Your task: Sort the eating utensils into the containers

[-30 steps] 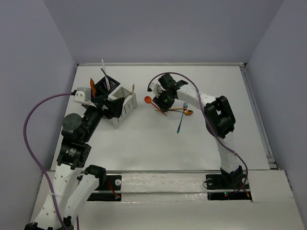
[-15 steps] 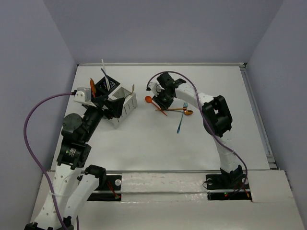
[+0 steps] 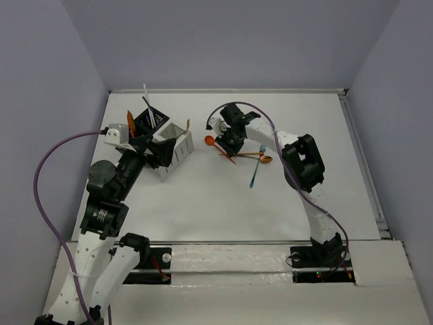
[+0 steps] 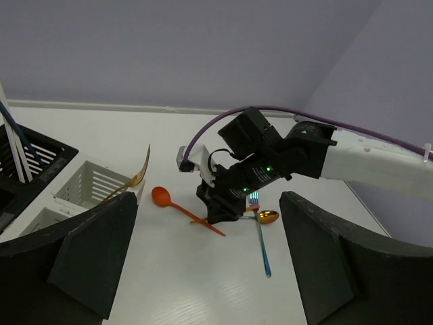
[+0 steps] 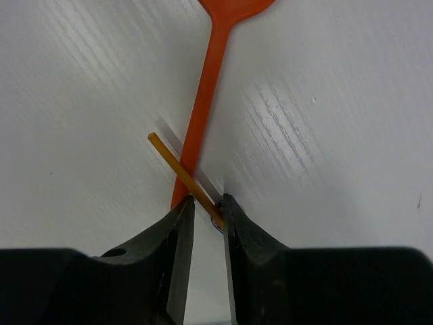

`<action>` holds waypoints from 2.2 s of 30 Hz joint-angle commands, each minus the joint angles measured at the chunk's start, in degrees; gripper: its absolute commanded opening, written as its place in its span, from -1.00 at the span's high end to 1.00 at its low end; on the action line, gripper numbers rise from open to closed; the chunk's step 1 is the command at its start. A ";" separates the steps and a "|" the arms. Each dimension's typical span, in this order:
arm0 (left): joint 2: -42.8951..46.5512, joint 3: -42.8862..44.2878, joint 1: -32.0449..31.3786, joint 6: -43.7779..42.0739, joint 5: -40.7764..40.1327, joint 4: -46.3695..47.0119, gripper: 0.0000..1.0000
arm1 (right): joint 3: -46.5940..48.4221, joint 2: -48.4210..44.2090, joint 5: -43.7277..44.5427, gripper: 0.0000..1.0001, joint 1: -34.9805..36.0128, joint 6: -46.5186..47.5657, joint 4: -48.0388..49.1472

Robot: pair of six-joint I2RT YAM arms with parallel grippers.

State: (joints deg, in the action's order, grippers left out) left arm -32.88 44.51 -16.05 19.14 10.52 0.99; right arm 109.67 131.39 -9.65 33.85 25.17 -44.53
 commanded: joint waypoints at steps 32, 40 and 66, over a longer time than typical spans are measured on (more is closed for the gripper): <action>-2.62 -0.57 -0.12 -0.06 0.99 3.31 -0.93 | -14.21 -20.02 0.69 0.86 0.34 -8.72 22.46; -8.15 -0.74 -0.12 2.04 7.57 4.37 -0.81 | -29.50 -35.23 -9.86 0.86 0.96 -21.99 40.65; -17.74 -2.85 -0.12 8.29 17.07 10.25 -0.41 | -36.81 -39.11 -13.20 0.86 14.84 -31.76 57.81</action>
State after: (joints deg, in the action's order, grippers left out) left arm -51.22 42.30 -16.05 26.87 26.50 7.86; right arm 71.42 90.65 -22.94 46.59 -6.48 10.07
